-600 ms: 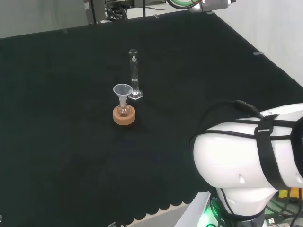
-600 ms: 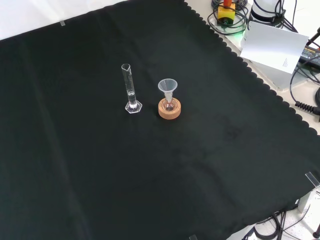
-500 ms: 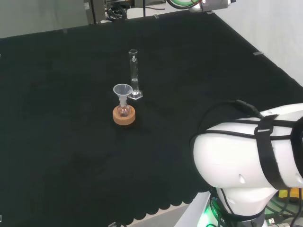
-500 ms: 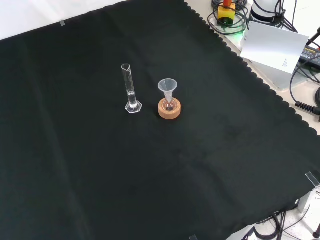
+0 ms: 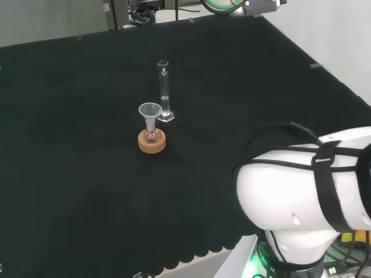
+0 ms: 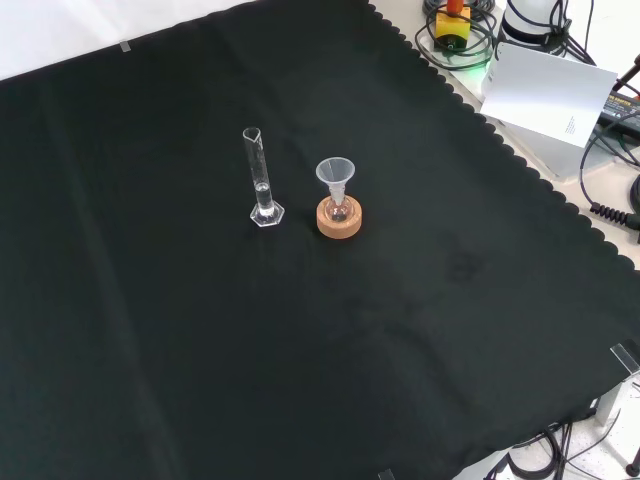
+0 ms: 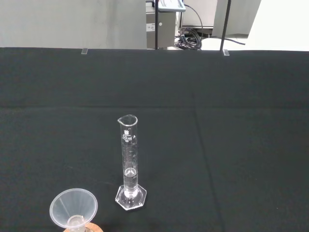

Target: Pick up the graduated cylinder.

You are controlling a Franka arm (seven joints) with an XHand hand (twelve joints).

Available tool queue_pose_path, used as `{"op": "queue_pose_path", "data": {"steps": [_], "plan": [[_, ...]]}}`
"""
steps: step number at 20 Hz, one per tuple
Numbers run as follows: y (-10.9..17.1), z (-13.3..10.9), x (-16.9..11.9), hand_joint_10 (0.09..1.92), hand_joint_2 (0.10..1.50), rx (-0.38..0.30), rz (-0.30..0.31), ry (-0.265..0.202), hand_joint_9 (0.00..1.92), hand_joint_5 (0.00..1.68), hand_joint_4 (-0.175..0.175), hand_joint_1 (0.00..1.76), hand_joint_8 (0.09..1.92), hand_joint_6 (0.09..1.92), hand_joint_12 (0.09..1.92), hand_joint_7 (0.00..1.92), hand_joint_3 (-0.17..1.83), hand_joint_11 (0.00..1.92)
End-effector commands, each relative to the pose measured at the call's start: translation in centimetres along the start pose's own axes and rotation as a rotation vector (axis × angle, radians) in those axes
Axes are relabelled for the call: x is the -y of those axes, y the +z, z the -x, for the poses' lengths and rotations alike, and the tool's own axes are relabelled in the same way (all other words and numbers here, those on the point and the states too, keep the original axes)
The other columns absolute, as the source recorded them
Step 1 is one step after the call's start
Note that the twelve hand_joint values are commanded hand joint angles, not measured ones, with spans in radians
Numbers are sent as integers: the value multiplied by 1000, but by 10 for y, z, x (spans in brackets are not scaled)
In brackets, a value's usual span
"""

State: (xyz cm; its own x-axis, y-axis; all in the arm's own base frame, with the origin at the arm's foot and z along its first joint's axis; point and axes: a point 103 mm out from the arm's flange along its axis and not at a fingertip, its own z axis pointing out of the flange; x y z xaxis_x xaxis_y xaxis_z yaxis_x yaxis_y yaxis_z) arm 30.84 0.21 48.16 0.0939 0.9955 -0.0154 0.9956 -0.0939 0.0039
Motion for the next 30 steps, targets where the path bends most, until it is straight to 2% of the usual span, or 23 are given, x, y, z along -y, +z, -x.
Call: {"op": "queue_pose_path", "data": {"steps": [1, 6, 10, 14, 18, 20, 24, 30], "plan": [[7, 8, -2, 649, 1192, -12, -12, 15, 210, 216, 14, 0, 515, 87, 1383, 12, 386, 56], [29, 36, -12, 650, 1194, -51, -17, 57, 212, 218, 14, 0, 516, 87, 1383, 13, 382, 56], [44, 52, -22, 651, 1195, -59, -3, 68, 218, 222, 12, 0, 517, 87, 1383, 17, 377, 55], [72, 67, -49, 656, 1198, -75, 11, 44, 233, 234, 8, 0, 524, 87, 1385, 36, 371, 61], [106, 76, -89, 657, 1201, -99, 19, 6, 250, 248, 4, 11, 532, 87, 1385, 55, 357, 73], [119, 78, -107, 655, 1201, -112, 14, 6, 256, 256, 1, 24, 536, 87, 1384, 66, 347, 76], [141, 74, -139, 653, 1202, -140, -2, -3, 264, 267, -3, 39, 541, 87, 1384, 77, 336, 82], [179, 59, -171, 660, 1191, -165, 5, -66, 293, 270, -6, 66, 551, 87, 1385, 93, 316, 98]]}}
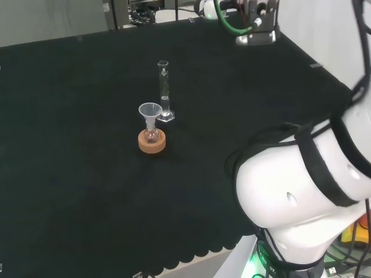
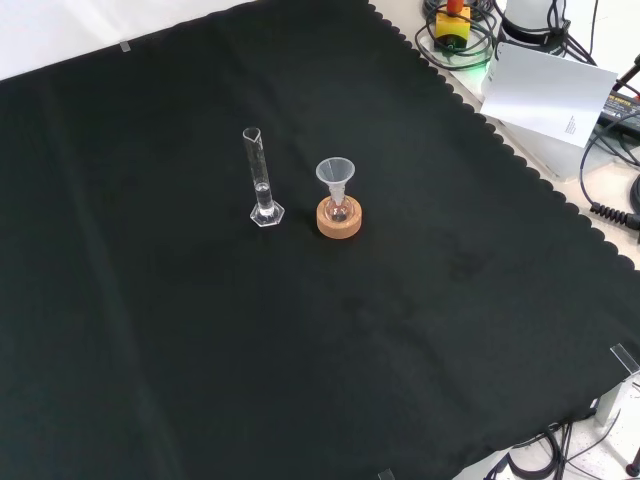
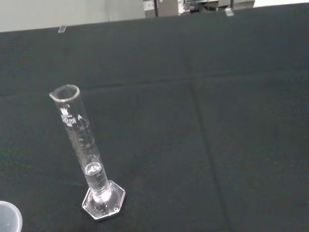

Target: Pick up the graduated cylinder.

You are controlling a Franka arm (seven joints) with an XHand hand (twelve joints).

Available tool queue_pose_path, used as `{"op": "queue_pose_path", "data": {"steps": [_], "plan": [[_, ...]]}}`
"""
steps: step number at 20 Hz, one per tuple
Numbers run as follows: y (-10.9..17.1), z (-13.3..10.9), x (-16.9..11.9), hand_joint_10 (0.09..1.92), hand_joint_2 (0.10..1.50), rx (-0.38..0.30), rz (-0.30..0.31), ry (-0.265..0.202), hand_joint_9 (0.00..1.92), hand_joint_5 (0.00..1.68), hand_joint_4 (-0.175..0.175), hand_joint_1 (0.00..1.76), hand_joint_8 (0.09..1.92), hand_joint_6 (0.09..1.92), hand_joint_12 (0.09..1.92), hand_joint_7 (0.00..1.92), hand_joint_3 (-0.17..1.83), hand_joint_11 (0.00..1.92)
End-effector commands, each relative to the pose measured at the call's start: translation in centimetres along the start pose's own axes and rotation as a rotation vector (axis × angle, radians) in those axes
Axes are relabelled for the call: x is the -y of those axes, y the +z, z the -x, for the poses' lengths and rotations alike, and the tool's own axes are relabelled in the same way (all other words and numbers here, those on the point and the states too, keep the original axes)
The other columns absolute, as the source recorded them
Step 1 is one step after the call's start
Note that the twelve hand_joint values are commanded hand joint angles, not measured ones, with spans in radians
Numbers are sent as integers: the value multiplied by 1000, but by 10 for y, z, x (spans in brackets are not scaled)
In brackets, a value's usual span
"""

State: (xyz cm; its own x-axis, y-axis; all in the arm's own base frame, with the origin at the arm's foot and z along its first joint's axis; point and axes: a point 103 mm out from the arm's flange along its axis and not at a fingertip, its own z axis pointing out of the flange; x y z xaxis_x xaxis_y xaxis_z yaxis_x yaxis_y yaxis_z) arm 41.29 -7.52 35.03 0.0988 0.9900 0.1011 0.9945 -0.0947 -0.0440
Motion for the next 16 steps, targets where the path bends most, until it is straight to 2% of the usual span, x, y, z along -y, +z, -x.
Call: {"op": "queue_pose_path", "data": {"steps": [1, 10, 14, 16], "plan": [[51, -2, -65, 663, 1182, -51, 46, -83, 305, 270, -6, 83, 556, 87, 1386, 101, 309, 105], [110, -10, -72, 675, 1105, -143, 4, -135, 370, 271, -11, 233, 585, 87, 1389, 132, 262, 150], [129, -13, -73, 678, 1029, -229, -26, -154, 403, 284, -4, 391, 601, 87, 1391, 158, 230, 178], [138, -14, -74, 677, 987, -241, -49, -181, 413, 289, -2, 485, 606, 87, 1391, 163, 214, 196]]}}
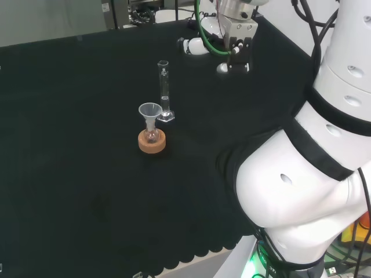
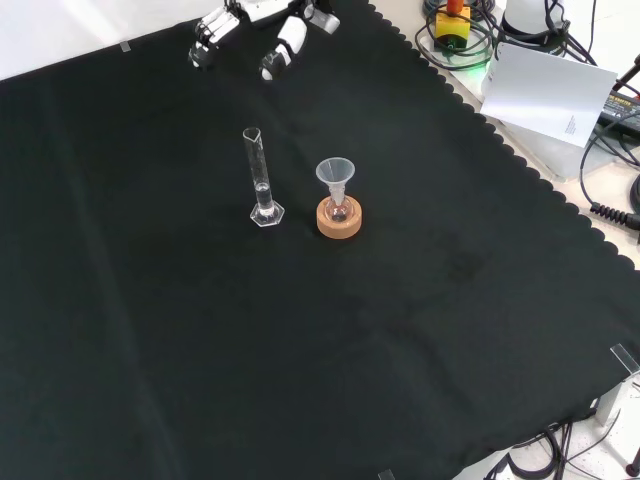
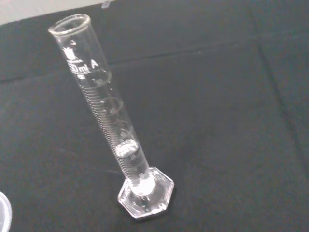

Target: Pick up the graduated cylinder.

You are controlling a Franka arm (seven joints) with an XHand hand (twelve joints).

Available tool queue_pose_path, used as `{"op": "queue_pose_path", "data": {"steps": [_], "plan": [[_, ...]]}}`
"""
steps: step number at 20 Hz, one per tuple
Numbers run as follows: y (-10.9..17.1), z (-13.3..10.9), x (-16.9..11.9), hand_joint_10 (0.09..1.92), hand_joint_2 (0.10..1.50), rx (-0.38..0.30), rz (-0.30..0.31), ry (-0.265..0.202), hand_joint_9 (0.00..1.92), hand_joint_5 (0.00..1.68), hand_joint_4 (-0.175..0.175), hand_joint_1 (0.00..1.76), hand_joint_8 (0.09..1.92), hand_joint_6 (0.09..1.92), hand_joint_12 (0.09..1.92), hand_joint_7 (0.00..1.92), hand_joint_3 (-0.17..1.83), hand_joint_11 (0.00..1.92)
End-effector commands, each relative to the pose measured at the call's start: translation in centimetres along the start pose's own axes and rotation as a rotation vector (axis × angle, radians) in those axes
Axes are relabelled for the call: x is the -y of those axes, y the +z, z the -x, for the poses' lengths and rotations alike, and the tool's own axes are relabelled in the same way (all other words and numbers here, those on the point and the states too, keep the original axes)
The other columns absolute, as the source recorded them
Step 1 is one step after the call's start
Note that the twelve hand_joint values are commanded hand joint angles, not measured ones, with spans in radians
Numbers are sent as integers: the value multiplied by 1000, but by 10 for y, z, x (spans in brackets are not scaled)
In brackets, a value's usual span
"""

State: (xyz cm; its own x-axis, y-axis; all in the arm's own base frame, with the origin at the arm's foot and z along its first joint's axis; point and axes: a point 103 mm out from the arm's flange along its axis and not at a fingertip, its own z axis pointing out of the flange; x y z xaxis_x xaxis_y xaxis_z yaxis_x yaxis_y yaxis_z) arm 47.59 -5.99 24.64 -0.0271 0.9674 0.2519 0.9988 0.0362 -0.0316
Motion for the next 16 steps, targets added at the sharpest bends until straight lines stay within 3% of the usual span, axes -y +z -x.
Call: {"op": "queue_pose_path", "data": {"steps": [1, 5, 12, 16], "plan": [[40, 3, -9, 672, 957, -97, -44, -54, 422, 291, -2, 554, 608, 87, 1385, 164, 207, 212], [55, 4, -12, 663, 892, -144, -56, -57, 443, 302, -1, 697, 612, 87, 1375, 166, 197, 244], [67, 7, -14, 651, 871, -162, -68, -66, 436, 323, -5, 726, 619, 87, 1369, 178, 207, 249], [71, 8, -13, 646, 857, -199, -27, -91, 437, 366, -12, 747, 627, 87, 1366, 213, 218, 247]]}}
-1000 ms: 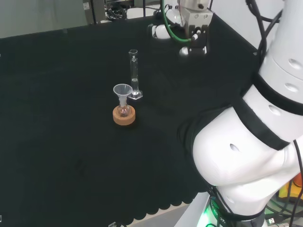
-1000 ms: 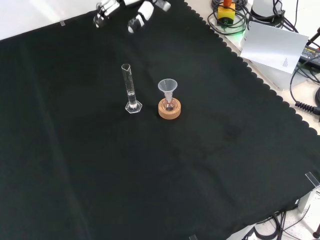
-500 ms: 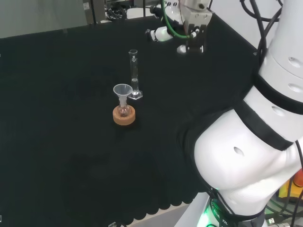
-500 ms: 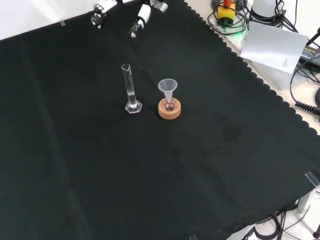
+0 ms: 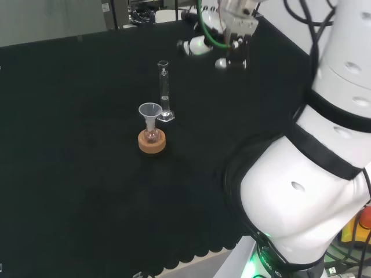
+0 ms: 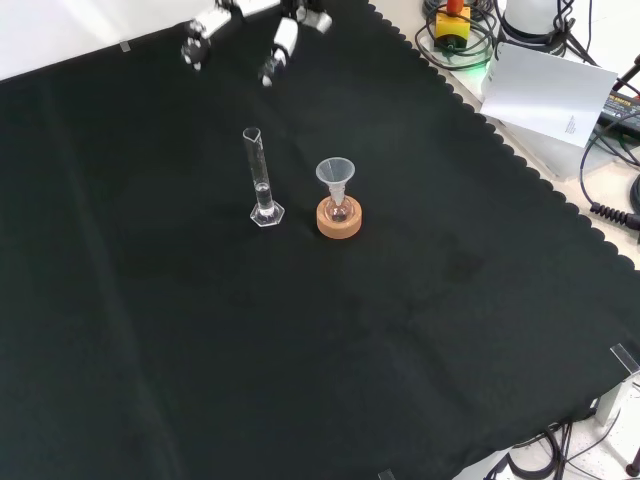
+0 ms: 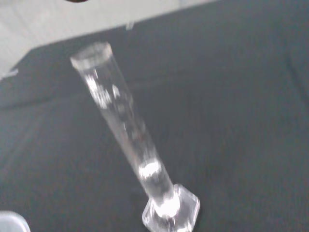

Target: Pick up the graduated cylinder.

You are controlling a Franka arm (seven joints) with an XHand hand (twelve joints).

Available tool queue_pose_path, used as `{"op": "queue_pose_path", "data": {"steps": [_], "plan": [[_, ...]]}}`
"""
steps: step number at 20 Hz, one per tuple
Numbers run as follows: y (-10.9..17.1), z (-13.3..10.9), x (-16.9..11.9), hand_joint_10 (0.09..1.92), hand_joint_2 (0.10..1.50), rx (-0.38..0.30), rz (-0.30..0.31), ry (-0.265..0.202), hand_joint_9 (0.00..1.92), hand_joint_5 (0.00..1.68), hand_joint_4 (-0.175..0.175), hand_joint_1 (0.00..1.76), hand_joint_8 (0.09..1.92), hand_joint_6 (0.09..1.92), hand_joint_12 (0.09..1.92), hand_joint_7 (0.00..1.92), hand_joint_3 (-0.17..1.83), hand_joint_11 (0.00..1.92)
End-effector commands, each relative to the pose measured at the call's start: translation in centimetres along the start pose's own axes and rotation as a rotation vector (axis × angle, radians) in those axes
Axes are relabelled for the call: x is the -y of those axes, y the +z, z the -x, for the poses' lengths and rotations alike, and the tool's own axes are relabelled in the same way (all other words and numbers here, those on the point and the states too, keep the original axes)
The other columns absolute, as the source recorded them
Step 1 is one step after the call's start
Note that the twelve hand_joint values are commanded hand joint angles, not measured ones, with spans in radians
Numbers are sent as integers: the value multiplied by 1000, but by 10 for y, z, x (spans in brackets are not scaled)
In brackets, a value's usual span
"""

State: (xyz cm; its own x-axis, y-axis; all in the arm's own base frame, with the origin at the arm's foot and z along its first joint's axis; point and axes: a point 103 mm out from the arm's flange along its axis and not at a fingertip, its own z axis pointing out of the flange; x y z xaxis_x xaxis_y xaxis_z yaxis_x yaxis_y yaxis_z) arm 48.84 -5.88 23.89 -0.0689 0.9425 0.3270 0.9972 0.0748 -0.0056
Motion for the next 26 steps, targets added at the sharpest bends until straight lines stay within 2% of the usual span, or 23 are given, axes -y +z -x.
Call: {"op": "queue_pose_path", "data": {"steps": [1, 12, 17, 20, 23, 26], "plan": [[65, 12, 2, 639, 844, -137, -36, -55, 451, 376, -13, 762, 624, 87, 1360, 233, 234, 255], [89, 20, 6, 583, 688, -292, 80, -119, 520, 402, -8, 875, 606, 87, 1344, 340, 494, 311], [101, 20, 0, 582, 660, -347, 83, -139, 544, 439, -7, 910, 612, 87, 1339, 382, 539, 317], [111, 18, -5, 582, 651, -360, 63, -150, 560, 457, -6, 923, 610, 87, 1338, 394, 557, 326], [122, 15, -9, 584, 648, -426, 81, -152, 577, 476, -6, 931, 610, 87, 1337, 399, 564, 330], [130, 12, -13, 585, 644, -439, 88, -173, 593, 489, -6, 938, 612, 87, 1336, 408, 569, 336]]}}
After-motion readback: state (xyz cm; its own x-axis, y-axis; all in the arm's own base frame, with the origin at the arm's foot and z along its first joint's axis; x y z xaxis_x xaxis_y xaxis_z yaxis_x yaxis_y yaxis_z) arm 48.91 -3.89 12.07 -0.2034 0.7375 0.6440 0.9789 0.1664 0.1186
